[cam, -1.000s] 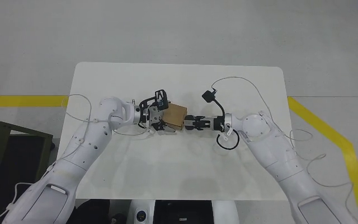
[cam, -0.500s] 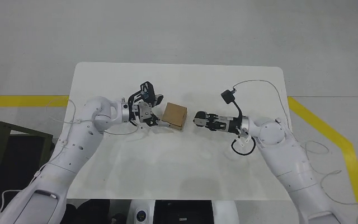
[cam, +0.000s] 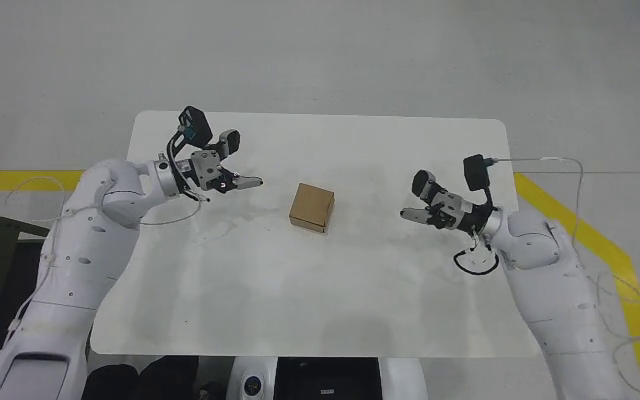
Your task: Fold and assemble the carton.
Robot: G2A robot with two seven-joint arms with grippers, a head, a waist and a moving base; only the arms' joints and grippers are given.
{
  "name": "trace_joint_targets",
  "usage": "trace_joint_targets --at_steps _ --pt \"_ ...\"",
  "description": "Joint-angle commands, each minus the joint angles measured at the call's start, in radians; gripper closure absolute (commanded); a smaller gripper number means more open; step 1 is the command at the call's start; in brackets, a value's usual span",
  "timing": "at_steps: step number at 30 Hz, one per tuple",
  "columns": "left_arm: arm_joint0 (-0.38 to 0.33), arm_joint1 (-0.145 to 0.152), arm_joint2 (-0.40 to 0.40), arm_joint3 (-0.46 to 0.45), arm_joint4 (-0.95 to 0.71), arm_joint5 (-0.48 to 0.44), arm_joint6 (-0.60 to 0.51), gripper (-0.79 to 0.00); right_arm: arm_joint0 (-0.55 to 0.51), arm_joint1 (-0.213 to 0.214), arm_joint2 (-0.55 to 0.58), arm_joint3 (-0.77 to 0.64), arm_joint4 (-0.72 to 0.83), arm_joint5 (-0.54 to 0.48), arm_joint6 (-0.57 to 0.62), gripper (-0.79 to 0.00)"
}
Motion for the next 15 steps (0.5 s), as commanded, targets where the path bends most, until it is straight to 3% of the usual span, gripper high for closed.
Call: trace_joint_targets --at_steps 1,8,15 --pt "-0.006 0.002 -0.010 0.011 0.001 0.003 0.000 -0.785 -0.013 0.003 0.049 -0.020 -0.123 -0.004 -0.074 -0.785" --pt "-0.037 0.011 -0.052 0.055 0.005 0.019 0.004 -0.785 -0.072 0.008 0.181 -0.124 -0.513 0.044 -0.356 -0.785" --pt "-0.055 0.018 -0.089 0.065 -0.003 0.044 0.012 -0.785 -0.108 0.009 0.223 -0.185 -0.754 0.149 -0.567 -0.785"
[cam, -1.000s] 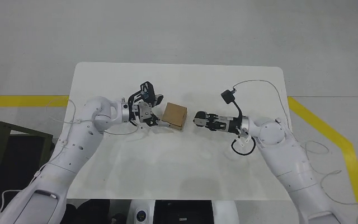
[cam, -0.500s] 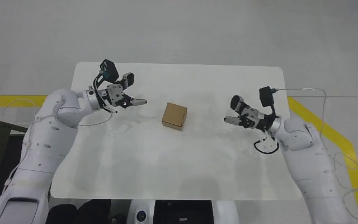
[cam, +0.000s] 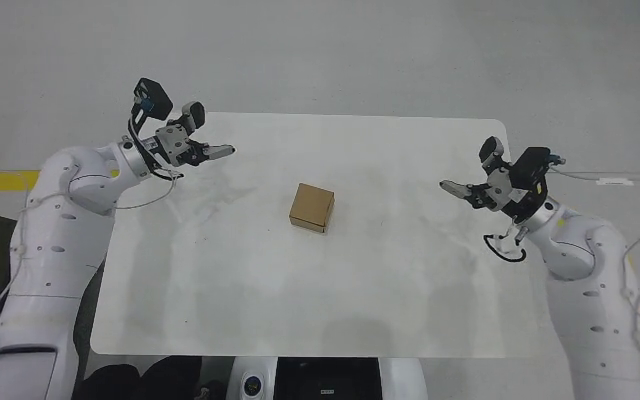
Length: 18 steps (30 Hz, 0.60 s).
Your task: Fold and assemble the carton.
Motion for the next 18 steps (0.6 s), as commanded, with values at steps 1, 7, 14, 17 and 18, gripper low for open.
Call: trace_joint_targets --at_steps 1,7,14,17,18 --pt "-0.003 0.002 -0.009 -0.003 0.000 0.002 -0.001 -0.785 -0.003 0.001 0.005 -0.006 -0.047 0.027 -0.037 -0.785" --pt "-0.004 0.009 -0.040 -0.009 0.007 0.021 0.012 -0.785 -0.003 0.002 0.005 -0.009 -0.094 0.053 -0.070 -0.785" --pt "-0.004 0.009 -0.040 -0.009 0.007 0.021 0.012 -0.785 -0.003 0.002 0.005 -0.009 -0.094 0.053 -0.070 -0.785" --pt "-0.004 0.009 -0.040 -0.009 0.007 0.021 0.012 -0.784 -0.003 0.002 0.005 -0.009 -0.094 0.053 -0.070 -0.785" --pt "-0.004 0.009 -0.040 -0.009 0.007 0.021 0.012 -0.785 -0.003 0.002 0.005 -0.009 -0.094 0.053 -0.070 -0.785"
